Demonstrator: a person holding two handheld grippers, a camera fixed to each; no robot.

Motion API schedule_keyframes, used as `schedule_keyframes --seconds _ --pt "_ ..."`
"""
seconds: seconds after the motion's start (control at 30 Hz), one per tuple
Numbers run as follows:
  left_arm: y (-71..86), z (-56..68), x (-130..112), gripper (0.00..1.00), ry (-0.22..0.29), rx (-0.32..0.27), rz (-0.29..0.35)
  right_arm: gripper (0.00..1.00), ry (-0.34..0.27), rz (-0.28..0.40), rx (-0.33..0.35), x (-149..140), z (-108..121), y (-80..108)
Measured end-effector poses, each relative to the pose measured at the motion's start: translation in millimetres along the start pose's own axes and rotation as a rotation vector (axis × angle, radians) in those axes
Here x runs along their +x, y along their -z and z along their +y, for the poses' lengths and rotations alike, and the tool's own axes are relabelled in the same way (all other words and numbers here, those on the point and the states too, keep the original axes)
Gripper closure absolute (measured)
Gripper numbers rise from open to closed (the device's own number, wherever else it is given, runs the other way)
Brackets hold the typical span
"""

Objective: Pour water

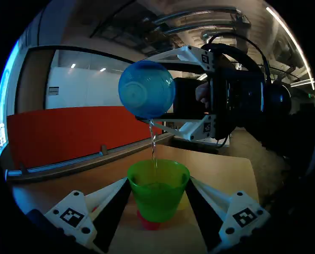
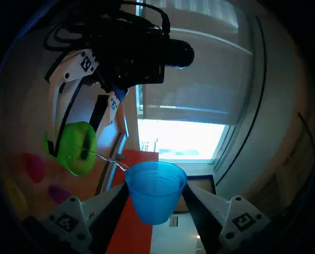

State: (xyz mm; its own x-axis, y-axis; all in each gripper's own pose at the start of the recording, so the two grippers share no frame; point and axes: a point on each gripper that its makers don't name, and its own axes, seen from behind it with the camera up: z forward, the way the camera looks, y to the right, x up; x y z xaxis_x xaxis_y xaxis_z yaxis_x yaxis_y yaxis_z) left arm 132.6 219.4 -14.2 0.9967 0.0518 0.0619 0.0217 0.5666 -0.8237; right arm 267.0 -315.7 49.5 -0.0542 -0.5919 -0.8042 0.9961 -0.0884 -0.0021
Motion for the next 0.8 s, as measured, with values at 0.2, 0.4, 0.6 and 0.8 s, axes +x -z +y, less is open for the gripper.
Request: schedule_keyframes --seconds 0.2,0.4,0.6,0.8 --pt "-0.7 -0.4 0.1 0.15 0.000 0.002 0.000 0.11 0.009 0.002 -0.004 0.8 -0.4 0.4" --pt "-0.5 1.0 1.4 0.15 0.001 0.001 0.002 0.11 -0.002 0.006 -0.003 4.0 -0.7 0.6" --pt "0.5 1.7 1.6 0.15 -0.001 0.004 0.002 0.11 -0.056 0.012 -0.005 6.0 -0.8 0.9" --pt "1.3 0.4 1.6 0.15 -0.002 0.007 0.000 0.11 -0.209 0.020 0.008 5.7 -7.3 3.4"
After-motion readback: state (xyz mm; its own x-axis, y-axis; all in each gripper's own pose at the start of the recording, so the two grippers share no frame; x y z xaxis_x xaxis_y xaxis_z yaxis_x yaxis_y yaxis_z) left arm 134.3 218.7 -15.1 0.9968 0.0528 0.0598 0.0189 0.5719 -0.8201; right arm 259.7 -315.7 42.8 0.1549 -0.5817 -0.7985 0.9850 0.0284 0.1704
